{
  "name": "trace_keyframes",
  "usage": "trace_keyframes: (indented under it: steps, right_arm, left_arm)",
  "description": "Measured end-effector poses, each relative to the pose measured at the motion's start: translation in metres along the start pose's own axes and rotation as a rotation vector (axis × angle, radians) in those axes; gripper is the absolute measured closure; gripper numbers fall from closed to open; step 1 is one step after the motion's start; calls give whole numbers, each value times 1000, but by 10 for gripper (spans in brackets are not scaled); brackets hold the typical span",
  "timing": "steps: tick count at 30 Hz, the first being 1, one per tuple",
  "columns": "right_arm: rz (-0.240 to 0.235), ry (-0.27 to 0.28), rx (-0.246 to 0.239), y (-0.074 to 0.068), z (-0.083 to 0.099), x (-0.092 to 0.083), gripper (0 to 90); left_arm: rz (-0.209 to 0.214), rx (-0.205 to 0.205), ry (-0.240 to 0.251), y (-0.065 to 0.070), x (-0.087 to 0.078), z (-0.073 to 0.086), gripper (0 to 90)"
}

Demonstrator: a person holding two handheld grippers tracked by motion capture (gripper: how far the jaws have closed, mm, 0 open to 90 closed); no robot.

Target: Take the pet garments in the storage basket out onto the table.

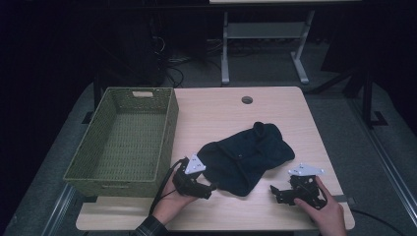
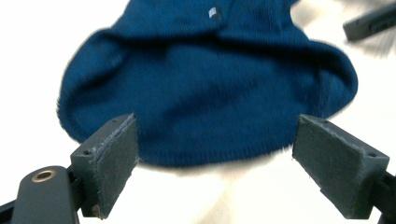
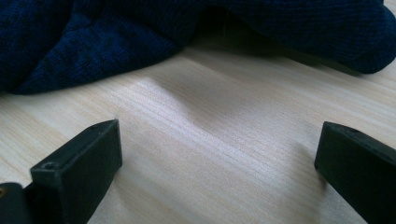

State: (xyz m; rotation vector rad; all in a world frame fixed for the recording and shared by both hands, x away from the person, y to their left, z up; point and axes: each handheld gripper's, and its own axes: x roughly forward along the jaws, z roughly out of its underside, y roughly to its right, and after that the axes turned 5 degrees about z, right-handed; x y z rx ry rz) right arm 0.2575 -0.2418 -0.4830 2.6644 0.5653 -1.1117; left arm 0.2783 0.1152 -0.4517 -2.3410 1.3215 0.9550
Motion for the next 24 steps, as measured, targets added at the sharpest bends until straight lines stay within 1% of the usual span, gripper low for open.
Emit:
trace_keyframes:
  steps: [2, 3, 4, 7, 12, 13, 14, 15, 17, 18, 24]
  right_arm:
    - [0, 0, 0, 0, 0, 0, 5]
    - [0, 0, -1, 0, 0, 0, 5]
    - [0, 0, -1, 0, 0, 0, 5]
    - [0, 0, -1, 0, 0, 0, 4]
    - [0, 0, 0, 0, 0, 0, 5]
    - [0, 0, 0, 0, 0, 0, 5]
    - [0, 0, -1, 0, 0, 0, 4]
    - [0, 0, 0, 0, 0, 0, 4]
    - [0, 0, 0, 0, 0, 0, 5]
    - [0, 0, 0, 0, 0, 0, 5]
    - [0, 0, 0, 0, 0, 0, 4]
  left_arm:
    - [1, 0, -7, 1, 1, 2, 137]
    - [3, 2, -28, 2, 2, 6, 137]
    - [1, 3, -35, 1, 2, 9, 137]
    - [2, -10, -51, 1, 2, 14, 137]
    - [-5, -20, -68, -1, 5, 21, 137]
    - [-5, -16, -78, -1, 6, 22, 137]
    - [-17, -1, -70, 0, 7, 24, 134]
    - [-14, 4, -65, 0, 7, 24, 130]
    - [-13, 4, -54, 0, 7, 25, 130]
    - [-10, 5, -37, 0, 7, 27, 130]
    - [-6, 9, -35, 0, 6, 29, 130]
